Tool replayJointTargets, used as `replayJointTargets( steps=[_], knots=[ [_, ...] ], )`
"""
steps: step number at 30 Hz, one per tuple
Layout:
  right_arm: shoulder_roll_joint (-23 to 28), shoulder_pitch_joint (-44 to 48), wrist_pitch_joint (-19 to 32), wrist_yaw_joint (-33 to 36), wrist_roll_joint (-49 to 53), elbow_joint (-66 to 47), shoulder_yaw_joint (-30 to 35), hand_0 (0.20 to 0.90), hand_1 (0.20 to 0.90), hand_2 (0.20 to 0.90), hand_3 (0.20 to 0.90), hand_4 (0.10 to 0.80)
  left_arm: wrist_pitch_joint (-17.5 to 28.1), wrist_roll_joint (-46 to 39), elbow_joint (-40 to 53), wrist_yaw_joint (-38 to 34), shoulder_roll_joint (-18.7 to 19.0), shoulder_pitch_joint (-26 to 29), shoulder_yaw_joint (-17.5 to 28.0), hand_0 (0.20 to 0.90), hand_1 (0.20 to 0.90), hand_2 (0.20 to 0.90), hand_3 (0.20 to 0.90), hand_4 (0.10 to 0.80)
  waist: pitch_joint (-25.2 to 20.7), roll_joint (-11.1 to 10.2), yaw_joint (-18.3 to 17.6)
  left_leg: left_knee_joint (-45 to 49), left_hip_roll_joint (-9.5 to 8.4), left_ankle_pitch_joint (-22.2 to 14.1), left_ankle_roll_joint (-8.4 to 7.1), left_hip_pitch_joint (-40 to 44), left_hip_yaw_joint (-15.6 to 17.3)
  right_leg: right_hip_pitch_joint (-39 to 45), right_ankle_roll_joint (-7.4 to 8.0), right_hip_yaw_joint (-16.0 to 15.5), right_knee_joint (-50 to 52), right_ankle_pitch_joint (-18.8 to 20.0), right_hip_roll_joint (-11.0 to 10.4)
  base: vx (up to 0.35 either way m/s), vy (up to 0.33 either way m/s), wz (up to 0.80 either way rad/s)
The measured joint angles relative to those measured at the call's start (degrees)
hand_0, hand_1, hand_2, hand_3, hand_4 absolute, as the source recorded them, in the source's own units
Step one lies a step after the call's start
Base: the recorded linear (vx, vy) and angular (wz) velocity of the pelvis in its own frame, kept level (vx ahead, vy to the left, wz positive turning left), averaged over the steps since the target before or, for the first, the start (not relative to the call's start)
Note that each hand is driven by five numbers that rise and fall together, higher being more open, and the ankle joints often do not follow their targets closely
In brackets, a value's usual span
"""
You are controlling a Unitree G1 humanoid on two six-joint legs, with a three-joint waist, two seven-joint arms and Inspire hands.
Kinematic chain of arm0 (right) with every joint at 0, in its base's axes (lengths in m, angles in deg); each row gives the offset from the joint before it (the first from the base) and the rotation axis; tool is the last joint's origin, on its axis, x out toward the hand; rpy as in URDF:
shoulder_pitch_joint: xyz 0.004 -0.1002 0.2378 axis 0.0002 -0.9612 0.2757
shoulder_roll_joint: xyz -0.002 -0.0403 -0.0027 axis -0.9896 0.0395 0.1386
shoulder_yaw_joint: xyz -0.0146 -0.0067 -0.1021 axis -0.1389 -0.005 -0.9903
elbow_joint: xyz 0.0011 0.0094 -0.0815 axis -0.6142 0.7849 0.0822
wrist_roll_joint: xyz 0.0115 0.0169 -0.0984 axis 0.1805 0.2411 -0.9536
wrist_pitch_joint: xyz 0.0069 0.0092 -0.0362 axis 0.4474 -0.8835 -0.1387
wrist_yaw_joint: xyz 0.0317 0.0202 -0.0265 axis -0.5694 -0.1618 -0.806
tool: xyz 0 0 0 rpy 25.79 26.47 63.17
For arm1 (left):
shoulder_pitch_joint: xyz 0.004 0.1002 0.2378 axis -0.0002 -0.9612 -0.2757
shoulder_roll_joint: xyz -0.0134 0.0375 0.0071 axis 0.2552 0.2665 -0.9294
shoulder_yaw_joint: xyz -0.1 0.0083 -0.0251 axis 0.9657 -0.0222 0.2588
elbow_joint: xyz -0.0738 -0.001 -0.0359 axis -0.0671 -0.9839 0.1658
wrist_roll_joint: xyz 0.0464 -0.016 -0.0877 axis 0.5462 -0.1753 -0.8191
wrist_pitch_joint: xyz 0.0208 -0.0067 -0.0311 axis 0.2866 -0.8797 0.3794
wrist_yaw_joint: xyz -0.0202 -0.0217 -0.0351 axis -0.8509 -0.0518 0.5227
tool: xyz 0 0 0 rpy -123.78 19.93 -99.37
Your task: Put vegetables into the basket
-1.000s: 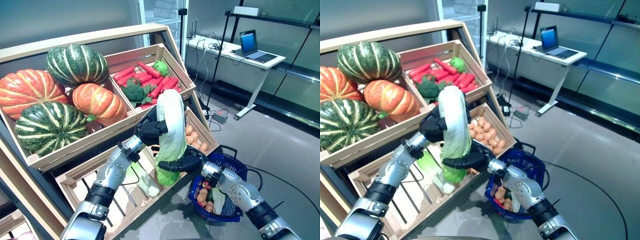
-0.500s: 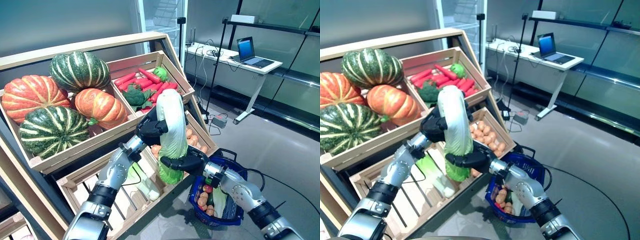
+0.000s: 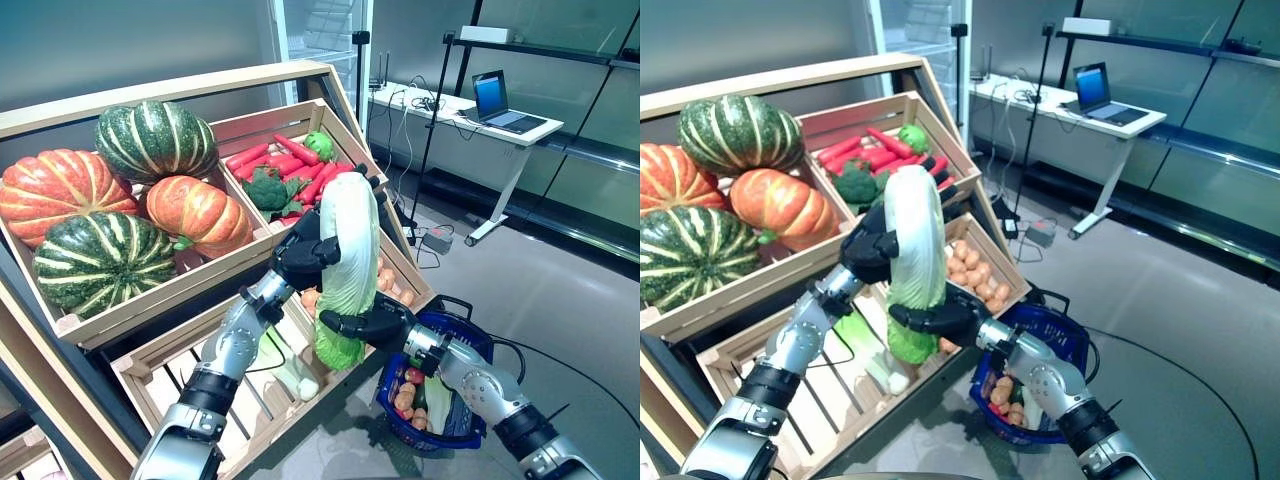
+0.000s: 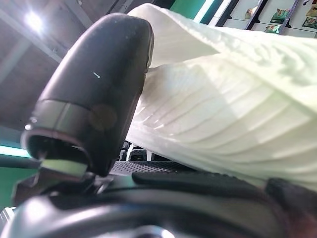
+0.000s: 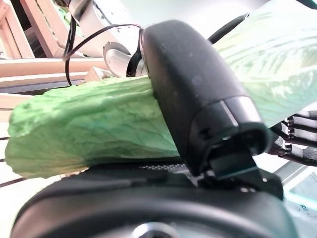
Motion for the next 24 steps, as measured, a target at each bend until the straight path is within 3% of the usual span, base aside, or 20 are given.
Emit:
replayJointTargets(
  steps=[8,12,18,24],
  knots=[
    [-0.22,-3.69,-0.02,-0.09,0.09,0.03,0.19,0.300,0.300,0.300,0.300,0.400,-0.47,0.73,-2.14,1.30,-1.87,-3.33,0.78,0.900,0.900,0.900,0.900,0.800,0.01,-0.01,-0.09,-0.01,0.05,-0.05,0.06,-0.11,0.89,-0.48,-0.01,0.58,0.00,0.06,0.04,-0.005,-0.002,-0.04],
    [-1.16,-3.87,-0.01,-0.11,3.55,0.03,3.37,0.300,0.300,0.300,0.300,0.400,-0.66,1.22,-5.44,1.76,-1.92,-4.07,1.57,0.900,0.900,0.900,0.900,0.800,0.01,-0.02,-0.04,-0.02,0.10,-0.06,0.07,-0.17,1.35,-0.83,-0.06,1.16,-0.01,0.21,0.11,-0.001,-0.004,-0.08],
    [-3.66,-3.87,1.01,-3.20,12.22,-0.48,11.52,0.300,0.300,0.300,0.300,0.400,-3.06,-0.32,-11.98,1.56,-3.14,-7.76,7.02,0.900,0.900,0.900,0.900,0.800,0.02,-0.03,-0.14,-0.03,0.14,-0.08,0.07,-0.19,1.79,-1.17,-0.07,1.65,-0.05,0.28,0.13,0.004,-0.004,-0.03],
    [-6.21,-4.02,1.28,-5.11,16.01,-1.33,13.35,0.300,0.300,0.300,0.300,0.400,-5.51,-8.16,-12.87,1.06,-7.27,-10.78,11.99,0.900,0.900,0.900,0.900,0.800,0.05,-0.08,0.02,-0.04,0.09,-0.12,0.12,-0.30,1.86,-1.31,-0.04,1.73,-0.05,0.31,0.14,0.017,0.000,0.00]
  ],
)
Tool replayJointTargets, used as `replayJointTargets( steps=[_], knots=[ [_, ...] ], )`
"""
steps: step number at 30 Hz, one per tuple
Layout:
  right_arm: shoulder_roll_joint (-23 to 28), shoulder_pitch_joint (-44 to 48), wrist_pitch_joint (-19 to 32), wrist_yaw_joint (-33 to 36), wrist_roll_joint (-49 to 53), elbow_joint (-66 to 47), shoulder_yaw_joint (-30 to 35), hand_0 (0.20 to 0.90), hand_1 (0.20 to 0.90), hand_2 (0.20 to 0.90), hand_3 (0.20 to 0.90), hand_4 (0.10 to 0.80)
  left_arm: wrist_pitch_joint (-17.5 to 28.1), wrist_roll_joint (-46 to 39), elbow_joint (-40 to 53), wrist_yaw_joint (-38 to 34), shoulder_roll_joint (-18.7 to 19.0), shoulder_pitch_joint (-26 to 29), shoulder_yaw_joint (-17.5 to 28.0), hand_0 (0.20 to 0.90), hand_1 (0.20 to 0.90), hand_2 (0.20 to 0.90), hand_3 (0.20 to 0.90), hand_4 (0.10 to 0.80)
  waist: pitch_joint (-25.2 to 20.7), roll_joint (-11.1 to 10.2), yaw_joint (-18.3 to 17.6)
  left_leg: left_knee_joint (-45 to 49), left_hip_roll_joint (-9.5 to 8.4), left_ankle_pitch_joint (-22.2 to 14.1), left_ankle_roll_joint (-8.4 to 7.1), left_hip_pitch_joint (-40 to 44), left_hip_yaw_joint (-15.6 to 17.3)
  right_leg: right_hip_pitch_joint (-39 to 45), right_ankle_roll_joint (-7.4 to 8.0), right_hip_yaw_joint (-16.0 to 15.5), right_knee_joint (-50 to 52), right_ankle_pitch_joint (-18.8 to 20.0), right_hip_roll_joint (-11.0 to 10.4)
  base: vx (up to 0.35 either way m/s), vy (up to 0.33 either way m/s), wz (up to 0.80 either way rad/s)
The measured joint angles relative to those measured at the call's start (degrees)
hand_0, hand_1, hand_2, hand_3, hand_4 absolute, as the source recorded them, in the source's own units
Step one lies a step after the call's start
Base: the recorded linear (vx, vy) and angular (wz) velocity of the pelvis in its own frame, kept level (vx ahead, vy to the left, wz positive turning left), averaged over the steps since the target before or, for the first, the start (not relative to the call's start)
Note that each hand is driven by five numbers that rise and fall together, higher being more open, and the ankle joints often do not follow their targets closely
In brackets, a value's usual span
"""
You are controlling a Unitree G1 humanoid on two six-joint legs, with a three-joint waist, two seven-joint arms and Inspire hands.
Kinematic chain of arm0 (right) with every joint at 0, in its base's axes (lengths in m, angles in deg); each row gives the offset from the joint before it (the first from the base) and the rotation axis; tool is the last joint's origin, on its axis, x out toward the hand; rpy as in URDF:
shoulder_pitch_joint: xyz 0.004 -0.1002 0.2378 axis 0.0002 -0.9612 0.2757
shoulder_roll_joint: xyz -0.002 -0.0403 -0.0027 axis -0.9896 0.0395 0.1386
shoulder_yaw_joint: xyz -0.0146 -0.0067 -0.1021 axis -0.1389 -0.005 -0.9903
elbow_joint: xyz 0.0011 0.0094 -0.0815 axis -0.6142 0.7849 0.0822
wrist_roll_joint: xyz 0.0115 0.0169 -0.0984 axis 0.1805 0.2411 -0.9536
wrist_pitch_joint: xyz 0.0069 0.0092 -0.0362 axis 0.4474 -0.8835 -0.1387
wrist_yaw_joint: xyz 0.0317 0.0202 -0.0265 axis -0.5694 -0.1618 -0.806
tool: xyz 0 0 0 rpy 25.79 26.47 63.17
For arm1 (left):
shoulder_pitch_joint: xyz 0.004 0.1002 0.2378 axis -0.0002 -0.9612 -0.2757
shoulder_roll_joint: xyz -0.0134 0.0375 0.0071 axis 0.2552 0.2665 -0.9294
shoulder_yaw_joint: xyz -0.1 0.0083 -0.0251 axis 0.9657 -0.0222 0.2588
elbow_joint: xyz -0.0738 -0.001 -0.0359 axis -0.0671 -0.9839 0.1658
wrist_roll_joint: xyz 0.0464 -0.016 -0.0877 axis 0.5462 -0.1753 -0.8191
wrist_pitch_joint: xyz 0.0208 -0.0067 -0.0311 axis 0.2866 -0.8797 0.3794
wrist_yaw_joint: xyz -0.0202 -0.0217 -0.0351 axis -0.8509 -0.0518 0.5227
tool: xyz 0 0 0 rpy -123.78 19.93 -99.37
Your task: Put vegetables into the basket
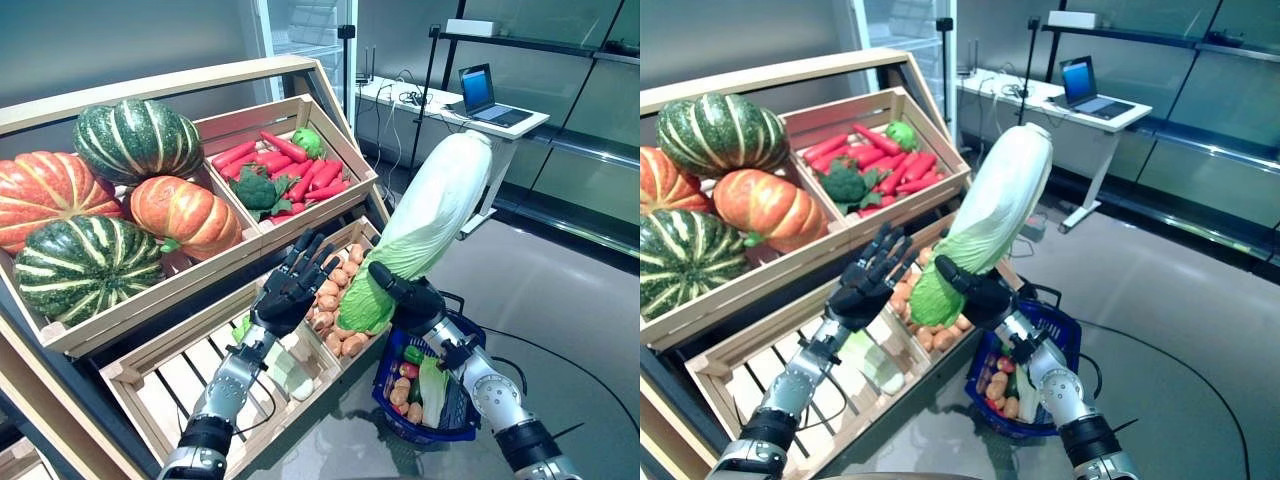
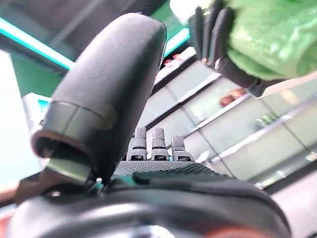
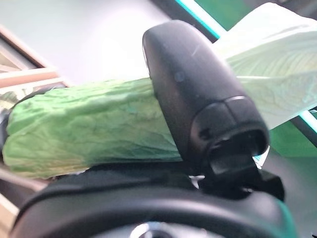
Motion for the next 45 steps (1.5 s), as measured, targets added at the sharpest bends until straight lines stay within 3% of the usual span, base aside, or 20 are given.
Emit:
replayJointTargets(
  steps=[8,11,14,16,18,24,30,37,40,42,43,45],
  knots=[
    [-0.63,-1.58,0.00,-0.03,-0.35,-2.58,0.09,0.300,0.300,0.300,0.300,0.400,1.27,-1.99,0.00,-3.68,-1.60,-0.82,0.60,0.900,0.900,0.900,0.900,0.800,0.03,-0.05,-0.14,0.00,-0.02,-0.03,0.04,0.02,0.27,-0.09,0.05,0.22,0.01,0.04,-0.01,0.000,0.000,0.00],
    [0.14,-3.79,0.05,0.23,-1.09,-2.54,0.54,0.300,0.300,0.300,0.300,0.400,5.92,1.62,-0.01,-8.68,-1.28,-1.72,0.54,0.900,0.900,0.900,0.900,0.800,0.10,-0.20,-0.17,0.00,-0.01,-0.07,0.07,0.02,0.73,-0.18,0.06,0.35,0.01,0.04,0.01,0.041,0.003,-0.02],
    [0.83,-6.25,0.25,2.32,-4.58,-1.19,2.31,0.300,0.300,0.300,0.300,0.400,11.63,9.86,-1.19,-13.59,0.16,-2.67,0.37,0.900,0.900,0.900,0.900,0.800,0.20,-0.48,-0.25,-0.01,-0.01,-0.10,0.09,0.01,0.84,-0.29,0.10,0.48,0.01,0.06,0.03,0.023,-0.003,-0.03],
    [1.23,-9.33,1.00,5.89,-5.43,2.29,5.30,0.300,0.300,0.300,0.300,0.400,16.02,19.66,-1.31,-18.86,2.18,-5.62,0.35,0.900,0.900,0.900,0.900,0.800,0.35,-0.85,-0.29,-0.01,-0.04,-0.14,0.13,-0.22,0.98,-0.67,0.15,0.66,0.01,0.10,0.00,0.023,-0.021,-0.04],
    [1.40,-11.27,1.81,7.70,-5.48,5.67,7.88,0.300,0.300,0.300,0.300,0.400,17.50,25.78,-1.31,-21.66,3.67,-7.74,0.38,0.900,0.900,0.900,0.900,0.800,0.54,-1.14,-0.27,-0.02,-0.05,-0.16,0.16,-0.33,1.08,-0.77,0.16,0.70,0.00,0.11,-0.02,0.000,0.000,0.00],
    [2.04,-14.35,5.51,14.89,-7.24,15.26,16.27,0.300,0.300,0.300,0.300,0.400,20.24,43.37,-1.23,-31.99,8.36,-12.65,0.30,0.900,0.900,0.900,0.900,0.800,2.29,-1.72,0.00,-0.03,-0.13,-0.16,0.18,-0.91,1.51,-1.62,0.18,1.30,-0.17,0.41,-0.04,0.015,-0.025,-0.05],
    [2.17,-12.92,11.39,21.59,-7.27,20.86,18.01,0.300,0.300,0.300,0.300,0.400,23.12,56.82,-0.72,-41.40,11.18,-12.64,-2.08,0.900,0.900,0.900,0.900,0.800,4.29,-1.08,0.10,-0.37,0.01,-0.16,0.22,-0.90,1.48,-1.62,0.13,1.22,-0.19,0.56,-0.14,0.016,-0.007,0.00],
    [6.27,-6.57,13.19,29.14,-9.97,29.18,17.85,0.300,0.300,0.300,0.300,0.400,24.42,75.04,2.27,-49.50,17.68,-11.92,-9.61,0.900,0.900,0.900,0.900,0.800,5.84,0.68,1.48,-0.35,-0.05,-0.13,0.21,-1.34,0.86,-1.67,0.13,0.11,-0.20,0.76,-0.27,0.031,-0.015,0.05],
    [8.77,-1.00,13.35,30.84,-10.60,34.00,16.56,0.300,0.300,0.300,0.300,0.400,25.36,82.10,3.18,-54.00,22.13,-9.14,-14.24,0.900,0.900,0.900,0.900,0.800,6.62,1.53,2.39,0.15,-0.29,0.52,0.43,-4.17,0.62,-4.42,-0.01,-0.17,0.08,1.26,-0.53,-0.302,-0.028,0.03],
    [12.05,6.36,13.59,30.92,-11.79,39.91,14.84,0.300,0.300,0.300,0.300,0.400,25.92,82.80,2.42,-58.25,24.36,-2.57,-18.04,0.900,0.900,0.900,0.900,0.800,9.13,2.05,2.92,3.91,-0.63,0.56,0.80,-10.48,-0.66,-9.49,-0.38,-0.52,1.91,1.99,-1.33,-0.357,-0.010,0.21],
    [14.44,12.81,13.62,30.92,-12.37,45.20,14.35,0.300,0.300,0.300,0.300,0.400,26.71,83.58,1.09,-60.99,24.96,3.74,-20.10,0.900,0.900,0.900,0.900,0.800,12.57,2.83,3.15,6.38,-0.65,0.55,1.08,-14.22,-1.75,-12.28,-0.69,-1.61,3.85,2.22,-1.89,-0.283,-0.010,0.34],
    [16.18,19.78,13.65,31.33,-14.68,49.07,13.08,0.300,0.300,0.300,0.300,0.400,26.89,84.58,0.23,-65.04,25.38,9.34,-21.23,0.900,0.900,0.900,0.900,0.800,16.74,3.62,3.37,9.65,-0.44,0.31,1.38,-18.19,-2.32,-16.19,-1.23,-1.71,7.22,1.84,-2.45,-0.166,-0.001,0.15]
  ],
)
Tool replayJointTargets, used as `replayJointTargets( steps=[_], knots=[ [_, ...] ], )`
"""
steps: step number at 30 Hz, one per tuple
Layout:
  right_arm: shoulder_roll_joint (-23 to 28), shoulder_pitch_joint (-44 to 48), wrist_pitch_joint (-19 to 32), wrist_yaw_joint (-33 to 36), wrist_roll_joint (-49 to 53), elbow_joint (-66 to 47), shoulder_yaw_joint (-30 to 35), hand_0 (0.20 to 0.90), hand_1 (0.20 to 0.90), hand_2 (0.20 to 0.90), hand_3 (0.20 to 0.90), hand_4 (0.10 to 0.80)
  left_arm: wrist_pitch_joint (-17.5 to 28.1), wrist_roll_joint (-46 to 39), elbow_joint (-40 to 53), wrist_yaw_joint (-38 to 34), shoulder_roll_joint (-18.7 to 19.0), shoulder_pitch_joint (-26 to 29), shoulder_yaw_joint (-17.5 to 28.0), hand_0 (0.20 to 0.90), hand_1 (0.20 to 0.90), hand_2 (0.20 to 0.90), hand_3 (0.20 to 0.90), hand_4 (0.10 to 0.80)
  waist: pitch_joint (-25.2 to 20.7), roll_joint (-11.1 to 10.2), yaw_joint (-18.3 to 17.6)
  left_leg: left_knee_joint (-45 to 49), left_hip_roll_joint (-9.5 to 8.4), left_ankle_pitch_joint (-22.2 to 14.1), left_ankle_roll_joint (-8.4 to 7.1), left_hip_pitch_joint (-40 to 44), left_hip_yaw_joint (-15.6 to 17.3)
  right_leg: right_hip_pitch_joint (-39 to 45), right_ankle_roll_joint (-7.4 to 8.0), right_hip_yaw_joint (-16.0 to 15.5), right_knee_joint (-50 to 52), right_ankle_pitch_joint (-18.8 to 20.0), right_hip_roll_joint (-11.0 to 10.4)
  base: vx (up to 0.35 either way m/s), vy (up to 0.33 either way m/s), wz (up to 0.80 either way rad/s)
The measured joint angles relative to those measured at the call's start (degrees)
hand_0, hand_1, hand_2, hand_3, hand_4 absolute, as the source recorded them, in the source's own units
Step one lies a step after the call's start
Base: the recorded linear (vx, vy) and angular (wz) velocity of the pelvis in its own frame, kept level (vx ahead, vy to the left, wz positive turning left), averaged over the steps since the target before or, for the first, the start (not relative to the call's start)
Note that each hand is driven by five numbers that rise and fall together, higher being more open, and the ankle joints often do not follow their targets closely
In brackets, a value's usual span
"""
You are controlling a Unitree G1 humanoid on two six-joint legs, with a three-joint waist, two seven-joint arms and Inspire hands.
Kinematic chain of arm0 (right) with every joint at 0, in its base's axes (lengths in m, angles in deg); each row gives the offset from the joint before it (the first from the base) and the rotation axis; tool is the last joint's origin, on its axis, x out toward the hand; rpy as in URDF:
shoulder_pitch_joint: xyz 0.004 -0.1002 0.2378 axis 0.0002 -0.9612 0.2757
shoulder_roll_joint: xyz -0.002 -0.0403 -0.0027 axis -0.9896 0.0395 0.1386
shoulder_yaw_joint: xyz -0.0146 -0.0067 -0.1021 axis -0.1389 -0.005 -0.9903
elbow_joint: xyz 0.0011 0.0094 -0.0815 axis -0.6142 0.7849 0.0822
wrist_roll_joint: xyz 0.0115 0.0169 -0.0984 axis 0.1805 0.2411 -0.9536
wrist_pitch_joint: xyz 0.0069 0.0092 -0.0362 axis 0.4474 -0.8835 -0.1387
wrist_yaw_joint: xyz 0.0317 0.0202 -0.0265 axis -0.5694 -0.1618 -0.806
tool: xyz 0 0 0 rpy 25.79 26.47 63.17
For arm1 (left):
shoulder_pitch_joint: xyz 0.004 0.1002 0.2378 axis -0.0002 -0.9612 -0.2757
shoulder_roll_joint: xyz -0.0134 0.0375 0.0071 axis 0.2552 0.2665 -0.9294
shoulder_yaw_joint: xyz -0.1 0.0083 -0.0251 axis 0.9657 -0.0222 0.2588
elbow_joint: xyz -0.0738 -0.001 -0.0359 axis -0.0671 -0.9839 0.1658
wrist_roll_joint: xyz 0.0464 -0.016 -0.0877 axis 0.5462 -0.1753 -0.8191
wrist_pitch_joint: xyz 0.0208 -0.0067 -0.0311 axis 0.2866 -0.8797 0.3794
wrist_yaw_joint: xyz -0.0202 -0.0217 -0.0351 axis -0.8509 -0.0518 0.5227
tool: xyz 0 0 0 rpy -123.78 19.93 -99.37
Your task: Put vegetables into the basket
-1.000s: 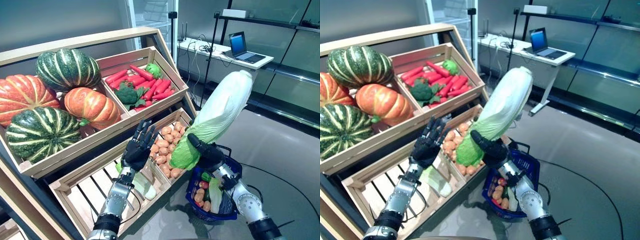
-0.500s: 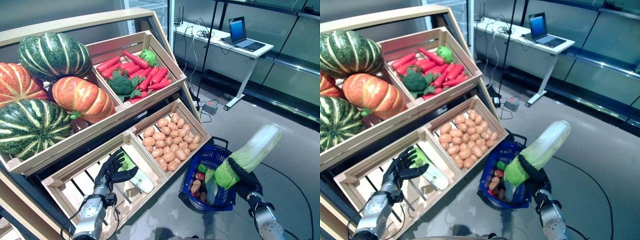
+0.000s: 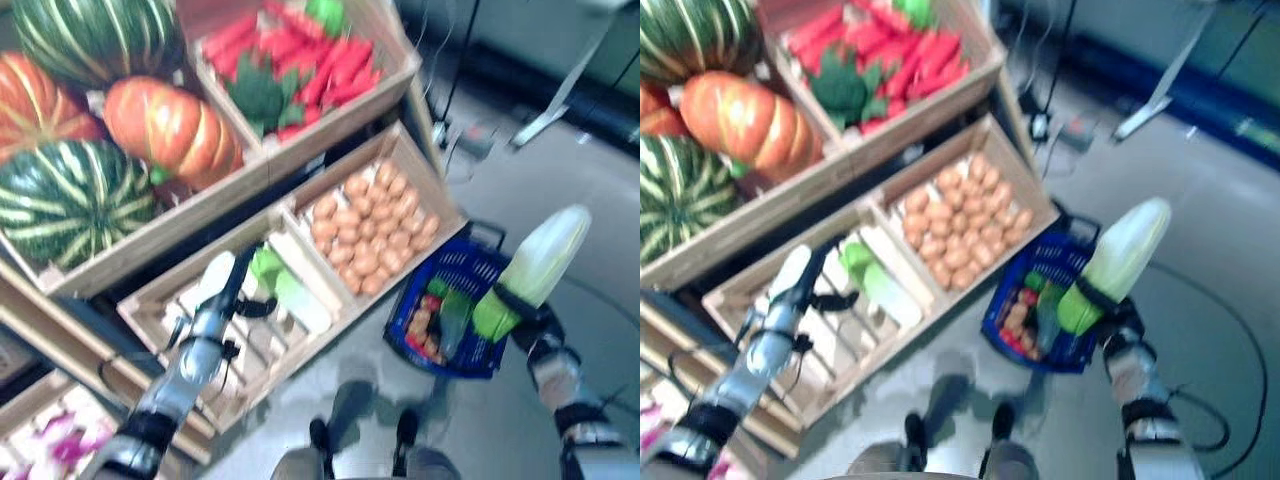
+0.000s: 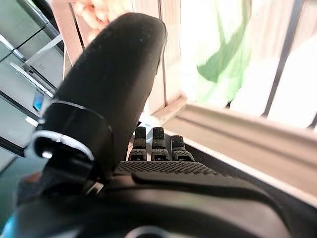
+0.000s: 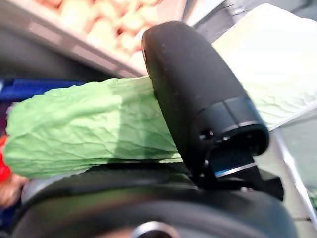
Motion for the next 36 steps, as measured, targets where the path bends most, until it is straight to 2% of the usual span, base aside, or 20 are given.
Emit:
replayJointTargets(
  steps=[2,4,6,10,13,18,20,21,22,25,34,36],
  knots=[
    [0.24,4.60,0.07,0.10,-1.85,0.02,-0.86,0.300,0.300,0.300,0.300,0.400,0.03,0.30,0.11,-2.47,1.20,3.92,-0.65,0.900,0.900,0.900,0.900,0.800,4.16,0.18,0.20,3.26,0.40,-0.65,0.21,-3.35,0.05,-3.95,-0.75,-0.76,4.51,-1.30,-0.74,-0.140,0.018,-0.05],
    [0.85,7.82,0.12,0.10,-1.90,0.06,-2.06,0.300,0.300,0.300,0.300,0.400,0.01,1.64,0.10,-4.29,1.46,6.98,-0.85,0.900,0.900,0.900,0.900,0.800,7.90,0.16,0.18,8.21,0.50,-2.15,0.52,-7.32,-0.35,-8.68,-1.36,-1.72,11.79,-3.99,-2.53,-0.082,0.011,0.07],
    [0.93,8.61,0.06,0.10,-1.92,0.45,-2.10,0.300,0.300,0.300,0.300,0.400,0.00,3.27,0.11,-4.85,1.46,8.15,-0.97,0.900,0.900,0.900,0.900,0.800,9.42,0.03,0.10,12.88,0.48,-3.90,0.70,-10.51,-0.96,-12.02,-1.56,-1.75,17.85,-6.78,-4.11,-0.046,0.008,0.19],
    [1.91,8.94,-0.77,0.03,-1.95,2.39,-3.24,0.300,0.300,0.300,0.300,0.400,-0.08,3.39,0.07,-6.44,2.75,8.13,-1.00,0.900,0.900,0.900,0.900,0.800,10.16,-0.12,0.53,23.52,0.73,-8.57,0.95,-16.63,-1.82,-18.19,-2.03,-1.57,29.58,-12.24,-7.22,-0.048,0.012,0.11],
    [3.79,10.57,-1.69,-0.06,-1.96,4.46,-4.53,0.300,0.300,0.300,0.300,0.400,0.09,3.33,0.09,-9.66,3.87,8.19,-0.88,0.900,0.900,0.900,0.900,0.800,10.33,-0.18,0.50,32.99,0.83,-12.88,1.34,-22.02,-2.29,-23.49,-2.36,-1.35,39.17,-16.73,-10.14,-0.023,0.013,0.07],
    [5.23,12.17,-2.82,-0.62,-1.94,6.15,-4.54,0.300,0.300,0.300,0.300,0.400,1.11,4.80,0.23,-14.94,4.21,8.41,-0.83,0.900,0.900,0.900,0.900,0.800,10.89,-0.48,0.43,46.75,1.27,-18.41,1.86,-30.65,-3.53,-31.74,-3.45,0.21,53.08,-22.92,-13.77,-0.009,0.026,0.12],
    [5.25,12.71,-3.28,-0.68,-1.87,6.71,-4.54,0.300,0.300,0.300,0.300,0.400,1.40,5.72,0.23,-15.63,4.24,8.37,-0.92,0.900,0.900,0.900,0.900,0.800,10.91,-0.48,0.44,49.01,1.39,-18.97,1.68,-32.58,-3.84,-33.75,-3.44,0.62,55.39,-23.51,-14.27,-0.033,0.029,0.06],
    [5.29,12.97,-3.54,-0.79,-1.87,6.79,-4.54,0.373,0.373,0.373,0.373,0.449,1.74,6.52,0.44,-16.64,4.48,8.51,-0.92,0.900,0.900,0.900,0.900,0.800,10.96,-0.43,0.24,50.97,1.50,-19.61,1.71,-34.31,-4.24,-35.14,-3.78,0.61,57.28,-24.33,-14.72,-0.011,0.027,0.10],
    [5.45,13.22,-3.69,-0.91,-1.89,6.93,-4.53,0.900,0.900,0.900,0.900,0.800,2.06,7.36,0.65,-17.72,4.57,9.00,-1.00,0.900,0.900,0.900,0.900,0.800,10.98,-0.43,0.25,52.90,1.62,-20.04,1.62,-36.17,-4.49,-36.81,-4.00,0.74,59.20,-24.92,-15.04,0.013,0.030,0.13],
    [5.71,14.85,-3.88,-0.97,-1.90,8.68,-4.64,0.900,0.900,0.900,0.900,0.800,2.19,9.20,0.59,-20.12,4.74,10.39,-2.21,0.900,0.900,0.900,0.900,0.800,11.04,-0.37,0.27,56.52,1.73,-21.00,1.71,-39.42,-4.80,-40.26,-5.06,1.34,63.02,-26.40,-15.69,-0.009,0.014,0.04],
    [6.03,16.59,-4.51,-0.98,-1.91,8.64,-6.71,0.900,0.900,0.900,0.900,0.800,2.31,12.51,-0.57,-22.11,6.34,14.69,-7.66,0.900,0.900,0.900,0.900,0.800,11.05,-0.34,-0.17,60.49,2.98,-21.48,1.12,-44.06,-6.04,-44.65,-5.58,1.72,66.60,-27.32,-14.97,0.001,0.007,-0.02],
    [6.15,17.05,-4.52,-1.18,-1.89,8.60,-6.86,0.900,0.900,0.900,0.900,0.800,2.29,12.51,-1.26,-22.12,6.50,14.87,-7.69,0.900,0.900,0.900,0.900,0.800,11.05,-0.34,-0.39,60.61,3.32,-21.59,0.95,-44.00,-6.02,-44.65,-5.65,1.76,66.58,-27.36,-14.63,0.022,0.027,-0.06]
  ],
)
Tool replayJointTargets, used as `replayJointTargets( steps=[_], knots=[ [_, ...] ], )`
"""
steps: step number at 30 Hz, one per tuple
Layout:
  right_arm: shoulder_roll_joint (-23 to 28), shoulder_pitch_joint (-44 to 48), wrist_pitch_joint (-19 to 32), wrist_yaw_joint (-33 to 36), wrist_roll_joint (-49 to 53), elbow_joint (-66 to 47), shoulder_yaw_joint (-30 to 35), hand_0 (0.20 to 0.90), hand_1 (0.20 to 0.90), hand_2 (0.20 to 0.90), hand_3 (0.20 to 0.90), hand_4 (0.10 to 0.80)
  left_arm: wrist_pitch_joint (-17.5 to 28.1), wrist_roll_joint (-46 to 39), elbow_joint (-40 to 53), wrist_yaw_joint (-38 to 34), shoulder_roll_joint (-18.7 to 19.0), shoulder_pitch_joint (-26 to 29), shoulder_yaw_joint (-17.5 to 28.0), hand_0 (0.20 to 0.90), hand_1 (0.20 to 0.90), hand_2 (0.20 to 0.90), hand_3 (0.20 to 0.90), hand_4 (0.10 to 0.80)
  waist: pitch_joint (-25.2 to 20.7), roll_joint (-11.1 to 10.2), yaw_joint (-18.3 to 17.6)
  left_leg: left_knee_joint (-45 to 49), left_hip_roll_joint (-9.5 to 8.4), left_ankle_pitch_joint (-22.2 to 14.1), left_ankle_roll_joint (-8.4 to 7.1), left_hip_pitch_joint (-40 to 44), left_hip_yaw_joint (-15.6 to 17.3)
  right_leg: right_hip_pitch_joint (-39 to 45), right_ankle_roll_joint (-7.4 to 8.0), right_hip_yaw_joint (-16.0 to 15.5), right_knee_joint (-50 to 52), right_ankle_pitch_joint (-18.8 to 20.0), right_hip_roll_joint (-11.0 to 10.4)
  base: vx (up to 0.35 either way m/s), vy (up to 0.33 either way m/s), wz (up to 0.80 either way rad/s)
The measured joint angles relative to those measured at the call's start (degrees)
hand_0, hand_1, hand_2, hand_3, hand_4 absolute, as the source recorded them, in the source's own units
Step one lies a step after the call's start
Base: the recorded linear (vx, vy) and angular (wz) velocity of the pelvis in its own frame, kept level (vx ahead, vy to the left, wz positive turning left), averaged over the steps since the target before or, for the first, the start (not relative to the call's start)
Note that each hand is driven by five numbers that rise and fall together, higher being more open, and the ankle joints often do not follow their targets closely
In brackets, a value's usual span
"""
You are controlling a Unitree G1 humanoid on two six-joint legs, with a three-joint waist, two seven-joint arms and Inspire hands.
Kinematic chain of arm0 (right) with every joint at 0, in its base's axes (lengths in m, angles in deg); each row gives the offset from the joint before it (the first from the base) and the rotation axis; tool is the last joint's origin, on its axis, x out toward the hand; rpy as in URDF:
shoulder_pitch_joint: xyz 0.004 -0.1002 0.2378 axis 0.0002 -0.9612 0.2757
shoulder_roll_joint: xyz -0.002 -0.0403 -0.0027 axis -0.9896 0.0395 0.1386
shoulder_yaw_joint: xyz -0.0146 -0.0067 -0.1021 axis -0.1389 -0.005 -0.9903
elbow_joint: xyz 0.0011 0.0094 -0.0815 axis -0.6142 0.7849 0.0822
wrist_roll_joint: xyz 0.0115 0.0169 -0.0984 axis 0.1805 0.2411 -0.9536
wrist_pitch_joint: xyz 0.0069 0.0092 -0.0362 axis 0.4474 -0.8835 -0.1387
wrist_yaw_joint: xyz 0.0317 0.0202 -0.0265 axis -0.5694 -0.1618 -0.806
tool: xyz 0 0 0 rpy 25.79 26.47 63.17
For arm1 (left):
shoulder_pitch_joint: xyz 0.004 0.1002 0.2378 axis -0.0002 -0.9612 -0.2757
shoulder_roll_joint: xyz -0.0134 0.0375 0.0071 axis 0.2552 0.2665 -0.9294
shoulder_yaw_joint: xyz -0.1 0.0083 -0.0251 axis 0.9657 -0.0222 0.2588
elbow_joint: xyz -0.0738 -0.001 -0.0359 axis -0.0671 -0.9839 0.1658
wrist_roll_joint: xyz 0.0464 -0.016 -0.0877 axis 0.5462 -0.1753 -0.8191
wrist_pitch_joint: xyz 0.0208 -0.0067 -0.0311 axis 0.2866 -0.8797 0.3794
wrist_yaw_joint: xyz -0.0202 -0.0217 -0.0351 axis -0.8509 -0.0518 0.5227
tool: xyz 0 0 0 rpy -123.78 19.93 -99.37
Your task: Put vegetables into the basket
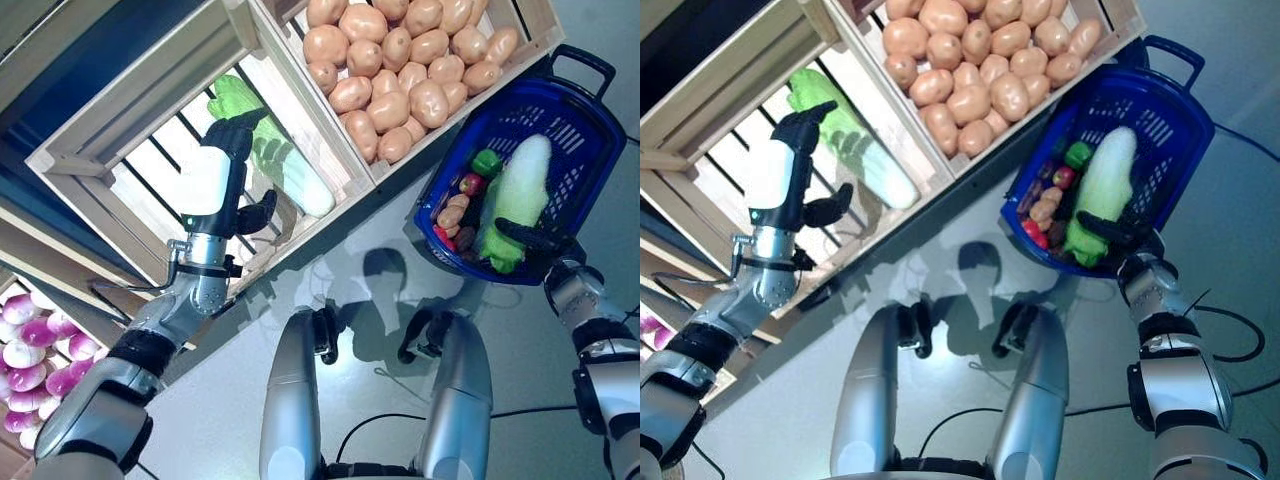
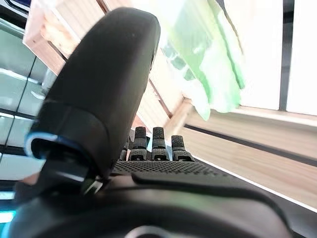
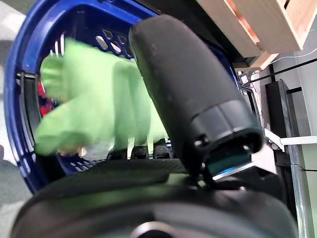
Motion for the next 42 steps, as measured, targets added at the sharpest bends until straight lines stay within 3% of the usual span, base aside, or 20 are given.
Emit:
replayJointTargets(
  steps=[7,16,17,22,28,42],
  knots=[
    [0.29,0.53,0.00,-2.65,-0.03,-0.45,-0.08,0.900,0.900,0.900,0.900,0.800,-0.99,2.77,-2.56,-0.28,2.59,0.39,-0.41,0.900,0.900,0.900,0.900,0.800,0.00,0.00,-0.04,-0.41,0.60,-0.17,-0.30,0.45,0.14,0.10,-0.18,0.23,-0.50,0.22,0.96,0.018,0.021,-0.04],
    [2.58,0.55,0.01,-6.53,-0.03,-0.50,-2.08,0.900,0.900,0.900,0.900,0.800,-3.51,17.12,-4.54,-1.95,9.31,7.04,-9.74,0.900,0.900,0.900,0.900,0.800,0.00,0.00,-0.45,-1.61,1.46,-0.47,-0.10,2.45,1.74,1.07,0.43,1.39,-2.05,0.94,1.90,0.000,0.042,-0.08],
    [2.78,0.55,0.02,-6.85,-0.02,-0.50,-2.39,0.900,0.900,0.900,0.900,0.800,-3.75,18.73,-4.78,-1.94,10.50,8.99,-12.35,0.900,0.900,0.900,0.900,0.800,0.00,0.00,-0.90,-1.58,1.48,-0.51,-0.05,2.40,1.76,1.07,0.52,1.40,-2.14,0.99,1.90,-0.011,0.033,-0.01],
    [3.05,0.79,0.01,-7.81,0.02,-0.29,-4.01,0.900,0.900,0.900,0.900,0.800,-4.01,20.21,-6.90,-1.14,11.60,13.16,-18.43,0.900,0.900,0.900,0.900,0.800,0.00,0.00,-2.39,-1.62,1.73,-0.71,0.07,2.31,2.15,0.67,0.73,1.89,-2.38,1.12,2.27,-0.019,0.043,-0.05],
    [3.41,1.05,0.00,-9.03,0.04,1.15,-4.60,0.900,0.900,0.900,0.900,0.800,-4.08,20.09,-8.14,4.67,11.91,15.72,-24.49,0.900,0.900,0.900,0.900,0.800,0.00,0.03,-3.18,-1.73,2.33,-0.95,-0.25,1.62,3.11,-1.10,0.65,2.95,-2.41,1.37,3.07,-0.022,0.022,-0.09],
    [4.09,3.66,0.02,-10.08,0.38,1.76,-6.25,0.900,0.900,0.900,0.900,0.800,-6.11,16.73,-14.97,9.69,10.48,18.32,-24.65,0.900,0.900,0.900,0.900,0.800,-0.01,0.06,-2.91,-1.59,2.41,-0.95,-0.34,-1.51,3.09,-4.21,0.60,3.02,-2.44,1.58,3.27,-0.009,0.001,0.00]
  ],
)
